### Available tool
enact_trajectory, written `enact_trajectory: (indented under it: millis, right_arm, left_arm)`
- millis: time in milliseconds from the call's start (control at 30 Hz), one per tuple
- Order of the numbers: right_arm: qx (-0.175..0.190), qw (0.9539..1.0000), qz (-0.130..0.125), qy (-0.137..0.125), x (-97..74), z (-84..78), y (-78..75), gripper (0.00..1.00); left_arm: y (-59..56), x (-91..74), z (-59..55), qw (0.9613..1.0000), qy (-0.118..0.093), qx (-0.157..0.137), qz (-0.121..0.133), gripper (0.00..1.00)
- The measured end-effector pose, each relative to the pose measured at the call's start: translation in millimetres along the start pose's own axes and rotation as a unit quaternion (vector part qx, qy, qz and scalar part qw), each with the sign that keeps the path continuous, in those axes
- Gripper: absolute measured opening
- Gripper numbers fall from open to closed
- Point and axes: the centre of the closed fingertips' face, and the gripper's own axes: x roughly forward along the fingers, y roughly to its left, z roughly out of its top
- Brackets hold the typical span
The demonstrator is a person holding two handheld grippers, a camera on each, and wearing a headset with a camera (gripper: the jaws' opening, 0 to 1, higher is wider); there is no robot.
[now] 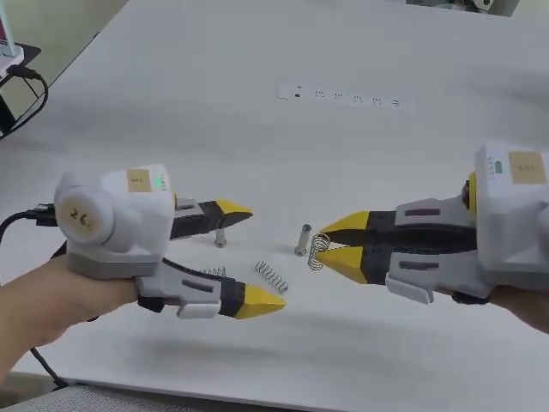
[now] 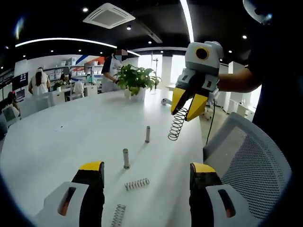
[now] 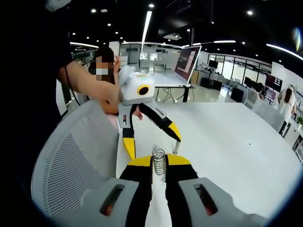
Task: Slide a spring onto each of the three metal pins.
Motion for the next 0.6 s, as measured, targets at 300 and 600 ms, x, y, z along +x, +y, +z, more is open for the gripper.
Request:
enact_trajectory:
  millis: [300,600]
  right_arm:
    - [0.002,1.0,-0.004,-0.002,-0.5,-0.9,-0.1,0.06]
    - [0.006,0.9998,-0.02,-0.005,-6.4,-3.1,-6.4,0.06]
  left_arm:
    - [19.2,-19.7,-11.1,0.9989,0.006,-0.013,0.044,0.84]
    - [28.6,-29.7,-20.1,0.9971,0.008,-0.031,0.069,0.96]
